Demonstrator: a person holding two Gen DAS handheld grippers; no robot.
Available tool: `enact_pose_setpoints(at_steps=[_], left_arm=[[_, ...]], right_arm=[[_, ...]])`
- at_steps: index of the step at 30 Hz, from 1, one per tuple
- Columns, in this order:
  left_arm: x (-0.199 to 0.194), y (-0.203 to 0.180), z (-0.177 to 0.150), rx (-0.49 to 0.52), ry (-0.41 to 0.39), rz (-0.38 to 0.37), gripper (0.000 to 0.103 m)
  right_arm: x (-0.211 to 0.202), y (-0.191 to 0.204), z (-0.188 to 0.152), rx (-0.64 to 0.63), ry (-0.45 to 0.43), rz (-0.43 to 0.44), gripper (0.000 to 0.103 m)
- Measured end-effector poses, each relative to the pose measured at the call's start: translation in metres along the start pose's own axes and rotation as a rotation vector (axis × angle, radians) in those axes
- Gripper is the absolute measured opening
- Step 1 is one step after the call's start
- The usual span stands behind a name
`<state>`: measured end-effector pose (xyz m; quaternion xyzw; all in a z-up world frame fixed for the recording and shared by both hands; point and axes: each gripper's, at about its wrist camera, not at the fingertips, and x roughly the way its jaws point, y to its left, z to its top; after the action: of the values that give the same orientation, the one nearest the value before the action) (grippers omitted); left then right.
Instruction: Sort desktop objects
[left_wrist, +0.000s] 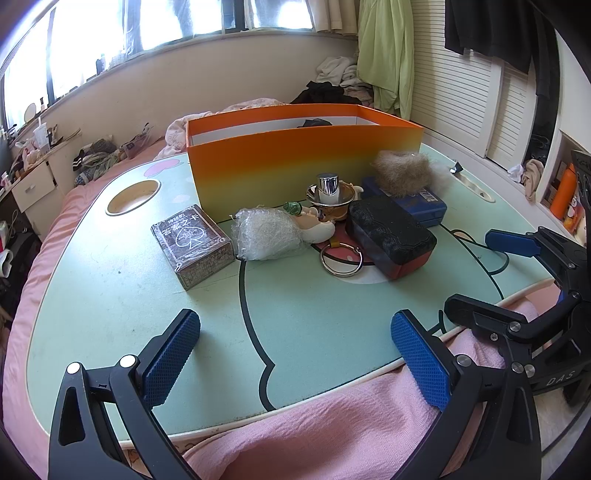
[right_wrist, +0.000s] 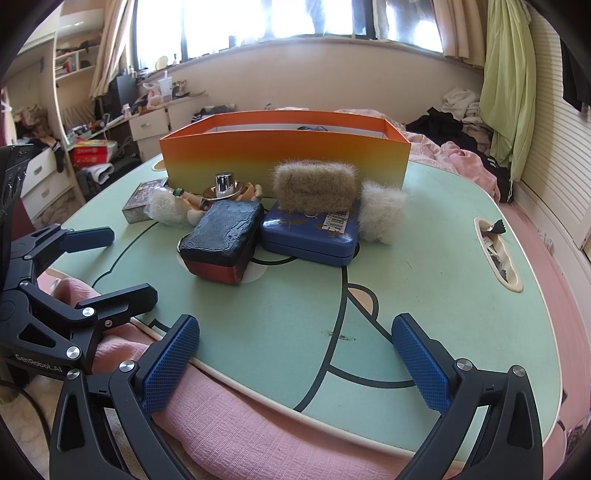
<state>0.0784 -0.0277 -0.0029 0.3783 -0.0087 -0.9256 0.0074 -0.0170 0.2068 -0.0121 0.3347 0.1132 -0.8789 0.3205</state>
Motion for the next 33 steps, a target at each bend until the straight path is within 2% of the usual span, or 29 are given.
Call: enact_pose_setpoints(at_steps=[21, 22, 24, 26, 30, 33], left_arm=[[0.0, 0.0, -0.002, -0.001, -0.001, 0.0, 0.103], [0.0, 0.0, -0.001, -0.001, -0.002, 0.0, 0.103], [-0.001, 0.0, -0.002, -0.001, -0.002, 0.0, 0.103], [0.0, -0.001, 0.0, -0.001, -0.003, -0.002, 0.103], [0.001, -0.001, 0.0, 0.0, -0.003, -0.003, 0.103], [0.001, -0.001, 0.0, 0.0, -0.003, -0.003, 0.103]], right_arm=[[-0.004, 0.0, 0.002, 0.007, -0.016, 0.009, 0.102], [-0.006, -0.002, 0.003, 0.013, -0.024, 0.013, 0.099], [-0.012, -0.008, 0.005, 0.032, -0.045, 0.051, 0.065], [-0.013, -0.014, 0.01, 0.066, -0.05, 0.091, 0.054], [-0.02, -0.037, 0.042, 0.227, -0.123, 0.132, 0.054], [-0.01, -0.036, 0.072, 0.228, -0.11, 0.114, 0.059]])
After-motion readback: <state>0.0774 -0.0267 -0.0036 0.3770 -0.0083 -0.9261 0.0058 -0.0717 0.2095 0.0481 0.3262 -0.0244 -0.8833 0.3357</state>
